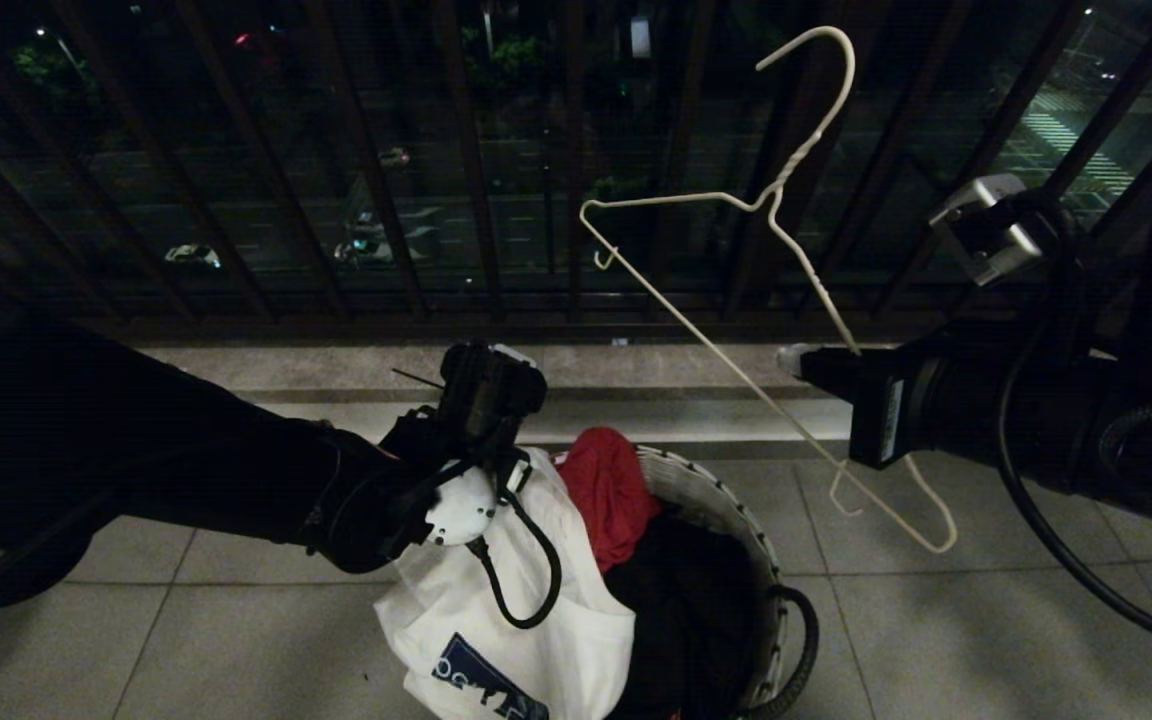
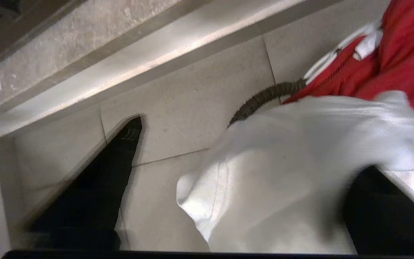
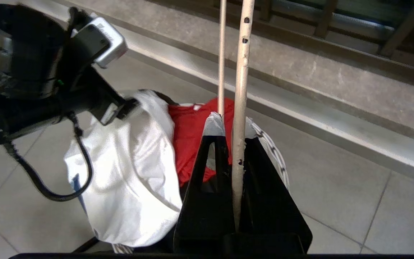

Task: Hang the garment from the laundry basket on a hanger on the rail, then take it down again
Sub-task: Pick up clothes from the basket

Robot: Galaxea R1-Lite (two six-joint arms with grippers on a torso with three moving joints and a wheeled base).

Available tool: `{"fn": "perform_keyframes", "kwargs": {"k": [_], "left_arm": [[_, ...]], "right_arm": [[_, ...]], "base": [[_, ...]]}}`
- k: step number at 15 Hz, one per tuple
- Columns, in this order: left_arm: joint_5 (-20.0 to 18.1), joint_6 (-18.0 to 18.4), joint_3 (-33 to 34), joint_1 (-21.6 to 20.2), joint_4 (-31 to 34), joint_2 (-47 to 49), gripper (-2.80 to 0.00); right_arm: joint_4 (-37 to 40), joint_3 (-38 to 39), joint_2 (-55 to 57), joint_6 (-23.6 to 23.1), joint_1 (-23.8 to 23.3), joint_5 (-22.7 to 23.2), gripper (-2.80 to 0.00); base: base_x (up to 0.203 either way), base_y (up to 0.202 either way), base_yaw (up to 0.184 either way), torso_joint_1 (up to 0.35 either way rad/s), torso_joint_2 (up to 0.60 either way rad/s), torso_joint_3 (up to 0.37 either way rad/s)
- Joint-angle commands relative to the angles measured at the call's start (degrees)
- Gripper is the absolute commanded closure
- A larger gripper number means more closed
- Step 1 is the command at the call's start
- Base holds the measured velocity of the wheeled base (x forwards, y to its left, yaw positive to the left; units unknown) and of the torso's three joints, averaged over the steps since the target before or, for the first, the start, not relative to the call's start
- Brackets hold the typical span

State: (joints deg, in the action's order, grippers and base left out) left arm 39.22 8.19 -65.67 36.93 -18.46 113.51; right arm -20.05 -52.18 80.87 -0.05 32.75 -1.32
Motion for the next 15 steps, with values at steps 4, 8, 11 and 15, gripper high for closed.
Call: {"fn": "perform_keyframes", "kwargs": {"k": [4, 8, 11, 15], "left_arm": [[0.09, -0.10, 0.97, -0.01, -0.18, 0.49, 0.00], [-0.02, -0.28, 1.19, -0.01, 0.00, 0.25, 0.00], [-0.39, -2.28, 2.12, 0.07, 0.22, -0.43, 0.00], [-2.40, -5.28, 2.28, 0.62, 0.51, -2.58, 0.00]], "right_arm": [[-0.16, -0.03, 0.07, -0.04, -0.67, 0.00, 0.00], [-0.23, -0.12, -0.01, -0.04, -0.75, 0.00, 0.00], [-0.25, -0.12, -0.01, -0.04, -1.02, 0.00, 0.00], [-0.25, -0.21, 0.07, -0.04, -1.10, 0.00, 0.00]], "base": [[0.000, 0.000, 0.000, 0.000, 0.00, 0.000], [0.000, 0.000, 0.000, 0.000, 0.00, 0.000], [0.000, 0.000, 0.000, 0.000, 0.00, 0.000], [0.000, 0.000, 0.000, 0.000, 0.00, 0.000]]}}
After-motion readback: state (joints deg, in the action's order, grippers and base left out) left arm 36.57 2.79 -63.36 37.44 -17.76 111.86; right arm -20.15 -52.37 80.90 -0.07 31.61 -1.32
